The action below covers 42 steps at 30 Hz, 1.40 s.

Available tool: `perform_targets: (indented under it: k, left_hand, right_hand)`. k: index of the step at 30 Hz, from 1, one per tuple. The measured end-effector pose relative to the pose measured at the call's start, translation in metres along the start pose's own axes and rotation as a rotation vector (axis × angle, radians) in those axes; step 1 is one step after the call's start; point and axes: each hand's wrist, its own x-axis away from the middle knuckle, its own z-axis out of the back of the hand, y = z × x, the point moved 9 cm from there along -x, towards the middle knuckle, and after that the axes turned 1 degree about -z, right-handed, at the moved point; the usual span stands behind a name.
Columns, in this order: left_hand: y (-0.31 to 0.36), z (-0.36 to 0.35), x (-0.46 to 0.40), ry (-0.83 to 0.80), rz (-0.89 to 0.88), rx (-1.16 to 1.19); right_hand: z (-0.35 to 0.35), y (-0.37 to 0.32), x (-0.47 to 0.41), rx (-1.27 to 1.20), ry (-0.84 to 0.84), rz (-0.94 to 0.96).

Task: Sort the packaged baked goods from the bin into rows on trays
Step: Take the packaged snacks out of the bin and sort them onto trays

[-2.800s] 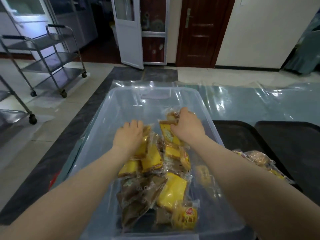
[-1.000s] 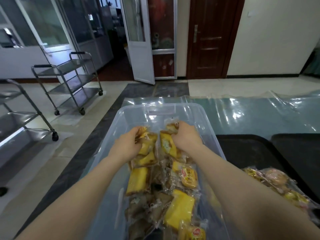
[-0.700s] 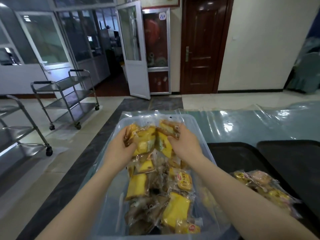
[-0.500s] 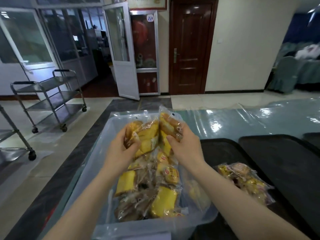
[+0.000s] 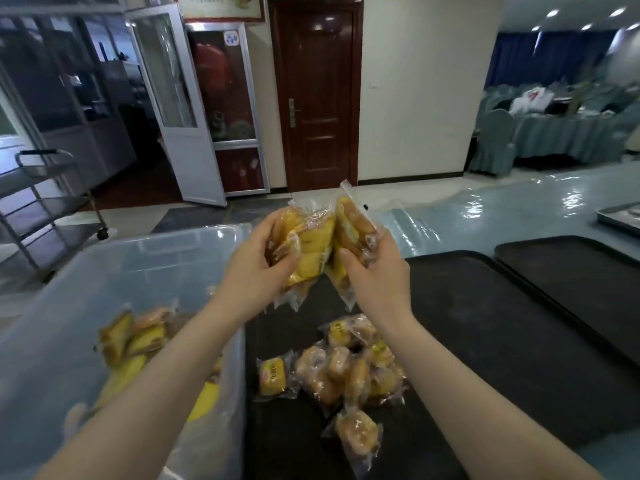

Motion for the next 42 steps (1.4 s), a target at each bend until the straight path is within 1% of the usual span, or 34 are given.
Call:
perform_targets:
  k: [4, 8, 12, 15, 18, 19, 21, 23, 24, 27, 30, 33, 36, 38, 42]
  left_hand:
    - [-0.010, -0.101, -0.023, -0.078, 0.103, 0.013]
    - [-0.026, -0.224, -0.024, -0.231, 0.209, 0.019]
    - [-0.040, -0.326, -0.011, -0.403, 0.292, 0.065]
    - [-0.059, -0.382, -0.007, -0.482, 0.376, 0.031]
    - [-0.059, -0.430, -0.008, -0.548, 0.348, -0.015]
    - [-0.059, -0.443, -0.008, -0.566, 0.335, -0.037]
    - [-0.065, -0.465, -0.004, -0.629, 0.342, -0.109]
    - [-0.076, -0.478, 0.003, -0.699, 0.356, -0.189]
    - [-0.082, -0.482, 0.006, -0.723, 0.362, -0.206]
    - [-0.093, -0.485, 0.013, -0.759, 0.398, -0.193]
    - [-0.094, -0.475, 0.012, -0.781, 0.389, -0.183]
    - [-0.089, -0.452, 0.003, -0.703, 0.427, -0.122]
    - [-0.084, -0.427, -0.004, -0.610, 0.406, -0.100]
    - [-0.081, -0.404, -0.003, -0.563, 0.371, -0.105]
    - [-0.080, -0.349, 0.008, -0.471, 0.372, -0.087]
  right_hand:
    - [0.068, 0.069, -0.029, 0.068, -0.052, -0.047]
    - [0.144, 0.150, -0.045, 0.210, -0.061, -0.135]
    - [0.195, 0.215, -0.048, 0.333, -0.142, -0.240]
    - [0.221, 0.252, -0.045, 0.378, -0.181, -0.273]
    - [0.242, 0.273, -0.045, 0.386, -0.183, -0.270]
    - [0.246, 0.279, -0.044, 0.371, -0.204, -0.275]
    - [0.247, 0.294, -0.043, 0.404, -0.300, -0.284]
    - [0.250, 0.306, -0.042, 0.488, -0.390, -0.307]
    - [0.253, 0.310, -0.041, 0.502, -0.408, -0.323]
    - [0.262, 0.309, -0.044, 0.453, -0.402, -0.310]
    - [0.264, 0.300, -0.050, 0.408, -0.370, -0.280]
    - [0.255, 0.291, -0.056, 0.376, -0.335, -0.279]
    - [0.242, 0.285, -0.057, 0.474, -0.359, -0.259]
    - [0.227, 0.276, -0.054, 0.531, -0.372, -0.239]
    - [0.180, 0.240, -0.042, 0.529, -0.414, -0.147]
